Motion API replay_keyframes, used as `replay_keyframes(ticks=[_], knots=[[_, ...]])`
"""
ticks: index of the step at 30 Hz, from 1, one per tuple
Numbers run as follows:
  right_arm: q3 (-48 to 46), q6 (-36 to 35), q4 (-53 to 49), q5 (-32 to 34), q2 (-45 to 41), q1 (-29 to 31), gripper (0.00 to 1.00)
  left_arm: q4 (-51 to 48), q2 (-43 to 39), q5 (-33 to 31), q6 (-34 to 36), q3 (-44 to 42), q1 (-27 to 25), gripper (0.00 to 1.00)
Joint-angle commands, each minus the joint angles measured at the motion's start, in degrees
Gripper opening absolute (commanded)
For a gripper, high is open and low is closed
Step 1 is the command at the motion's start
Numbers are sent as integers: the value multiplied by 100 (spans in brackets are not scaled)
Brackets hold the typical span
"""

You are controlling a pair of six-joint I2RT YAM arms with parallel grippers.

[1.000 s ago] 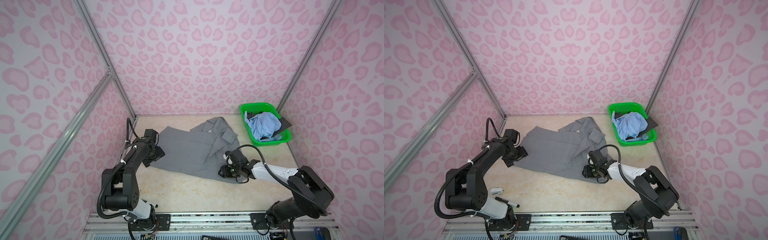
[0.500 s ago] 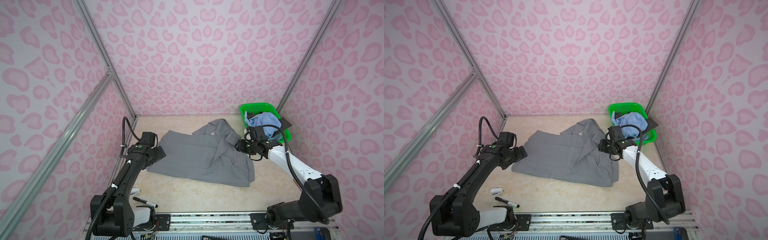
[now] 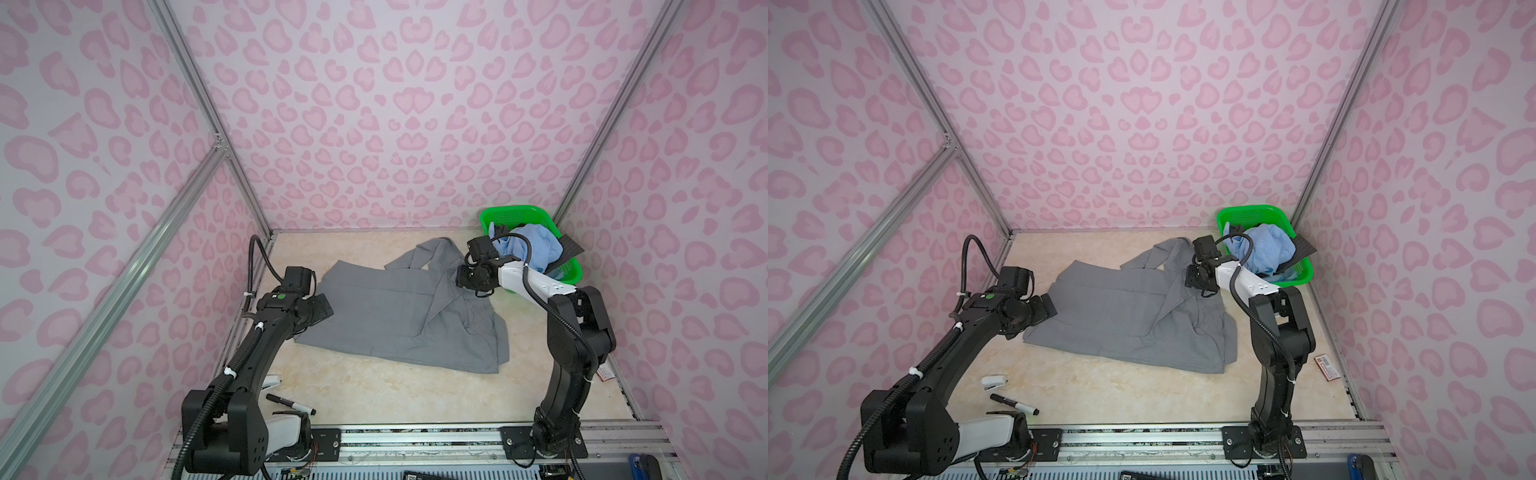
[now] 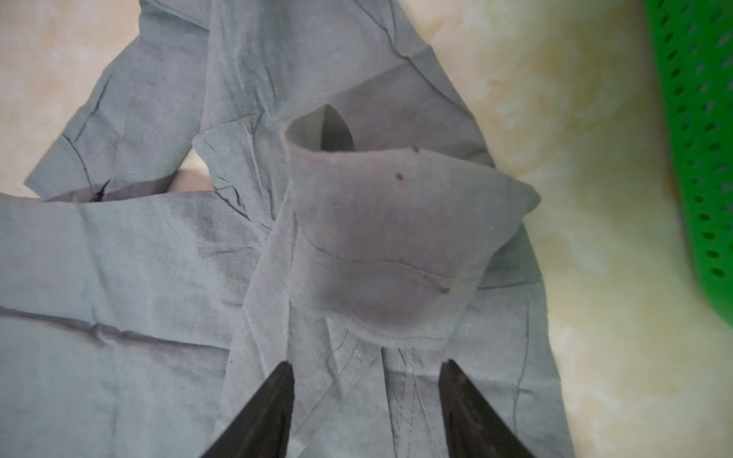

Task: Fold and stack the long sleeve shirts

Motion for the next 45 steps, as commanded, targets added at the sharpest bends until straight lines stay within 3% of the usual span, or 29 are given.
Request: replay_keyframes(ticks=[1,9,20,29,39,45], knots=[[295,-266,-112,844,330,24,60,114,-52,126,39,-33,-3,98],[1156,-518,-504,1256,1114,180,55,152,-105,181,39,-51,3,99],[1181,-527,-513,728,1514,190,43,192,-114,278,39,-60,-1,99],[864,-382,-347,470,1114,144,1,214,-92,362,53,-61,9,100],[820,38,-462,217,86,171,0,245,-112,450,74,-77,7,99],[1248,877,-292,-1020,-69,203,0,261,-97,494,81,-80,11,99]])
